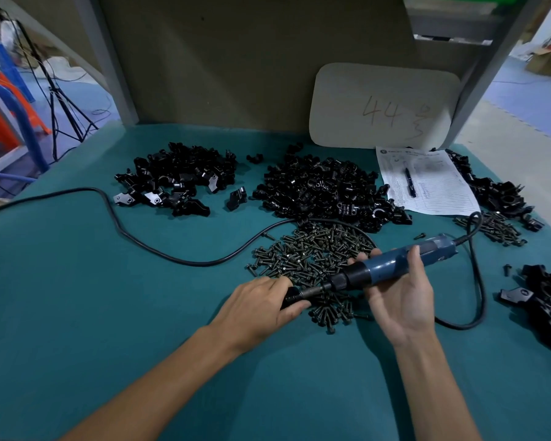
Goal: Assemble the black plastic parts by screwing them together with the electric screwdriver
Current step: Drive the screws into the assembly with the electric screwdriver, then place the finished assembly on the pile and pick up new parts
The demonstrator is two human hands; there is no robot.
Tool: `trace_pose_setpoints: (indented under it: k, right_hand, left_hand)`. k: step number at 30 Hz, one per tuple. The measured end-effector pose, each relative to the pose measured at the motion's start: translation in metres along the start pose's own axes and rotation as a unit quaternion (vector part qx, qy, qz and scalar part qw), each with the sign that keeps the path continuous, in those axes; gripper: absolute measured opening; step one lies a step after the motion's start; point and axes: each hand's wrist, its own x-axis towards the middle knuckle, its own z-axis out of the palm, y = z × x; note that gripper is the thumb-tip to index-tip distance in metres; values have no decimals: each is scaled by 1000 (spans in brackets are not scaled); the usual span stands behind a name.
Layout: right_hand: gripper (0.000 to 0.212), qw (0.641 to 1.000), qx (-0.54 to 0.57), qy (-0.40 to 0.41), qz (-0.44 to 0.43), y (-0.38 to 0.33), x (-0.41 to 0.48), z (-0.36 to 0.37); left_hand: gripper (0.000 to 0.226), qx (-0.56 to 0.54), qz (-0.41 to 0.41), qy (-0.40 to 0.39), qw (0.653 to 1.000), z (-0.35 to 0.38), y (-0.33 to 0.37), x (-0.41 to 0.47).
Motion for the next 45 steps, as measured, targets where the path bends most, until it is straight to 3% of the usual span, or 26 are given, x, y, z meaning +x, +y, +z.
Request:
trace_pose_setpoints:
  k: [5,8,12,14,17,22,24,25,27,29,30,32,35,38,42,45]
  right_hand:
    - [49,1000,4,-12,-7,-4,-5,4]
    - [45,999,-15,6,-33,-19,-5,3]
    - [30,980,-172,82,-60,-57,4,-8]
    - [29,937,-317,131,-72,-66,5,-16]
    - [36,825,-529,187,-64,-64,-2,-23]
    - [52,658,-723,206,-46,-50,-2,-25]
    - [69,596,-762,221,-123,-41,-7,-17]
    - [67,582,-764,200,-193,-36,-12,-7]
    - [52,619,-738,63,-262,-23,-27,18]
    - [47,665,-716,-129,-169,-4,-41,43]
    - [44,665,-712,-197,-111,7,-47,52]
    - [32,658,-707,-255,-55,25,-51,60]
    - [25,685,-684,-244,-61,31,-52,58]
    - [21,678,-695,-205,-126,12,-48,45]
    - [18,679,-702,-53,-209,-46,-39,0]
    - [20,633,-728,101,-245,-92,-32,-56]
  left_hand:
    - [60,6,6,6,1000,0,1,-1]
    - [51,-23,19,60,998,-3,-1,-8]
    - [49,-44,24,112,992,-4,1,-8]
    - [48,-43,32,121,991,-3,2,-5]
    - [48,-27,37,152,987,-2,1,-5]
    - [46,-13,49,170,984,0,0,-4]
    - [45,-8,53,178,983,1,-2,-3]
    - [47,-1,57,179,982,2,-2,-3]
    - [51,15,70,177,982,2,-3,-2]
    - [49,11,88,186,979,2,-4,-1]
    - [45,2,95,196,976,2,-5,0]
    - [41,-17,99,215,971,4,-6,-1]
    - [58,-40,97,232,967,7,-8,-1]
    - [80,-20,85,211,974,6,-9,1]
    - [75,-10,34,184,982,5,-6,2]
    - [67,-16,14,179,984,2,-3,1]
